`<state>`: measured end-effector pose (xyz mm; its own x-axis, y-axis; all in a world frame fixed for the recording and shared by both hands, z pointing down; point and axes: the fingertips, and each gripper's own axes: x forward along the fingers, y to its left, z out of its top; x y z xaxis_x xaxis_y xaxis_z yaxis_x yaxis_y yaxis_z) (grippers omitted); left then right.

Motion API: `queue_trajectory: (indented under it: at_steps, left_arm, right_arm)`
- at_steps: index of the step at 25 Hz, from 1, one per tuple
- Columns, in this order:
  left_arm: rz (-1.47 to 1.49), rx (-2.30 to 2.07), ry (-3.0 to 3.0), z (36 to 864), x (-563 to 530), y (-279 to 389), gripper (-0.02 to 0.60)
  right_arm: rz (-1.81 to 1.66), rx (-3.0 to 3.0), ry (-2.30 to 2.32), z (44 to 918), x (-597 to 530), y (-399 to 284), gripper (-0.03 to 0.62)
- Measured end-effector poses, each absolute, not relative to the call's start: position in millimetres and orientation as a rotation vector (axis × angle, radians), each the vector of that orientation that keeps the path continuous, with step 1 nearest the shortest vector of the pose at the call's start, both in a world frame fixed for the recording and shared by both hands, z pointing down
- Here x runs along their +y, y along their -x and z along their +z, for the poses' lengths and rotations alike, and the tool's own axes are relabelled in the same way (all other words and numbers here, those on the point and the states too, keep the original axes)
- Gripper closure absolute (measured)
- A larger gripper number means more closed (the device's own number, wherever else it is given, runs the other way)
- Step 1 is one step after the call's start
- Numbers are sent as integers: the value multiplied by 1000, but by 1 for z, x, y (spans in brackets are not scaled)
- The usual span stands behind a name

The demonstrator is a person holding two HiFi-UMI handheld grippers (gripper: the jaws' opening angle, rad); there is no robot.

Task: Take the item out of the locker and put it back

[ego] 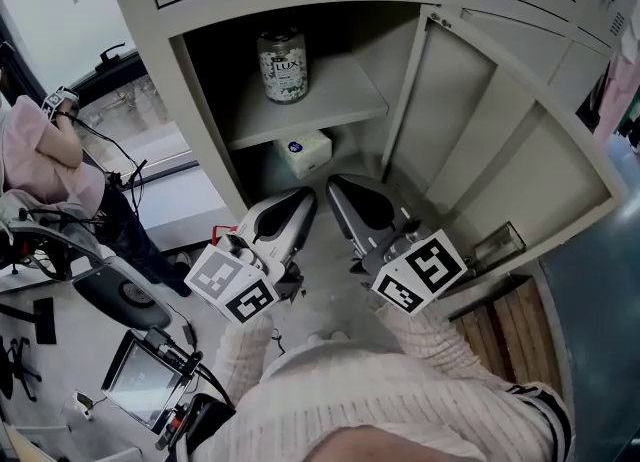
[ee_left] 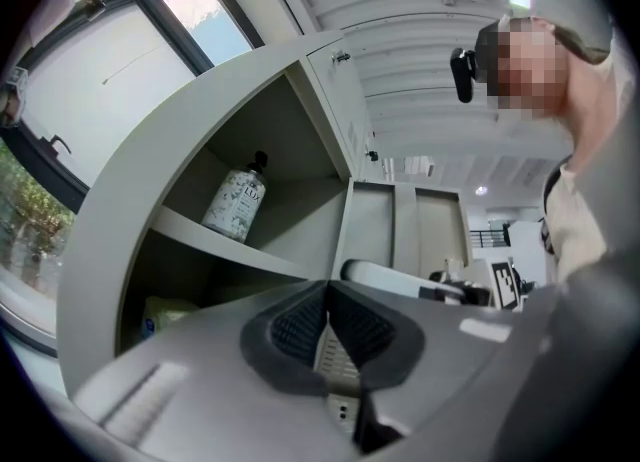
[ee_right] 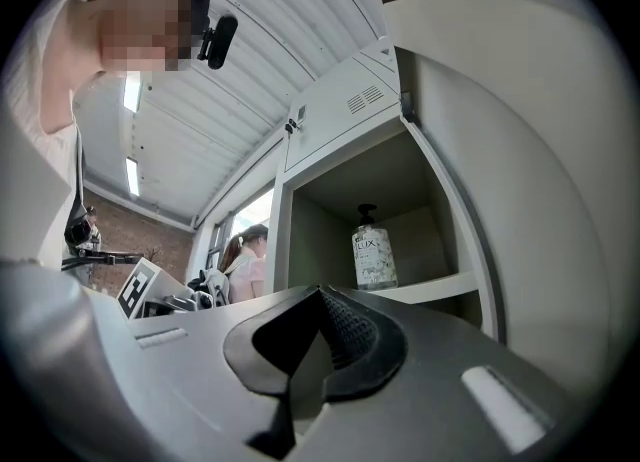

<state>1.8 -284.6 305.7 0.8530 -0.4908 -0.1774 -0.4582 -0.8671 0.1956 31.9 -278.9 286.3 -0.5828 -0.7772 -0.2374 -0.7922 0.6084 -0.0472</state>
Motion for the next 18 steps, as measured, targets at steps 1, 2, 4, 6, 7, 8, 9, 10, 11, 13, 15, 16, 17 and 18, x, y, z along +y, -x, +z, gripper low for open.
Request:
queue_trajectory:
  at_steps: [1,2,4,6,7,8,9,10,11,13,15,16,17,18]
  left_arm:
    - [-330,-743,-2886,306,-283,-2,575]
    - [-328,-742,-2890,306,-282,-2,575]
    - [-333,-733,-2893,305,-280,-3,575]
    - [-342,-722,-2891,305,-279,-3,575]
    - [-344,-721,-2890,305,-278,-3,575]
    - [-345,-721,-2887,306,-277,-3,575]
    - [-348,-724,-2883,307,-277,-3,575]
    - [-354,-727,-2878,307,-278,-4,575]
    - [-361,-730,-2873,307,-278,-4,575]
    - [-367,-733,-2865,308,-277,-6,575]
    - [-363,-731,-2862,309,-277,-7,575]
    - [-364,-730,-2862,309,-276,-7,575]
    - [-366,-727,-2862,308,-276,-8,575]
    - [-369,-725,-2862,307,-276,-8,575]
  right_arm:
    - [88,2596,1281,285,-278,-32,595]
    - [91,2593,1273,283,-276,-31,595]
    - [120,2594,1262,279,-275,-31,595]
    - [151,2605,1244,275,-273,-30,595]
    - [163,2612,1241,275,-272,-31,595]
    - [173,2618,1246,275,-272,-32,595]
    - [177,2621,1254,276,-272,-33,595]
    - [176,2622,1261,277,-272,-35,595]
    - [171,2622,1267,278,-272,-36,595]
    - [158,2628,1276,282,-271,-38,595]
    - [150,2642,1288,287,-270,-38,595]
    - [150,2648,1295,289,-270,-38,595]
    - [150,2654,1302,291,-269,-38,595]
    - [150,2660,1309,293,-269,-38,595]
